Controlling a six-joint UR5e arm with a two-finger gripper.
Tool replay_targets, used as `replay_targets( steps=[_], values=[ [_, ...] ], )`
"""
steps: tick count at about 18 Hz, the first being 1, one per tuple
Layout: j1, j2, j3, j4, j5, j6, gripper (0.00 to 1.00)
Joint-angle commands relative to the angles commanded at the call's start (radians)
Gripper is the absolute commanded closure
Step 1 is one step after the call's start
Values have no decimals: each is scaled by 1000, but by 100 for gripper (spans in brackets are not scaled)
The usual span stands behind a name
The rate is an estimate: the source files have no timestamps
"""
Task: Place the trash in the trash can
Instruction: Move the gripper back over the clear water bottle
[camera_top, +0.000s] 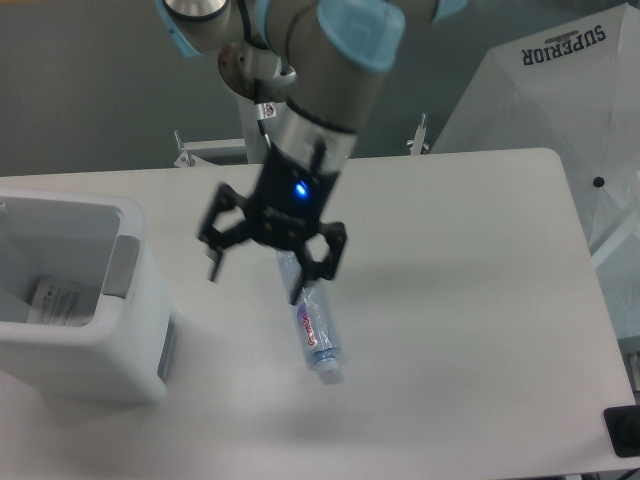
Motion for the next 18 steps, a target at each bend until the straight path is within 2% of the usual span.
replay_targets(
  steps=[3, 7, 13, 15, 18],
  values=[
    [-2, -46, -8, -8, 95, -12, 0],
    [-5, -103, -28, -8, 167, -18, 0],
    [-8, -193, 8, -18, 255, -41, 0],
    [-9, -236, 53, -75, 275, -46, 0],
    [-26, -305, 176, -257, 310, -64, 0]
  ],
)
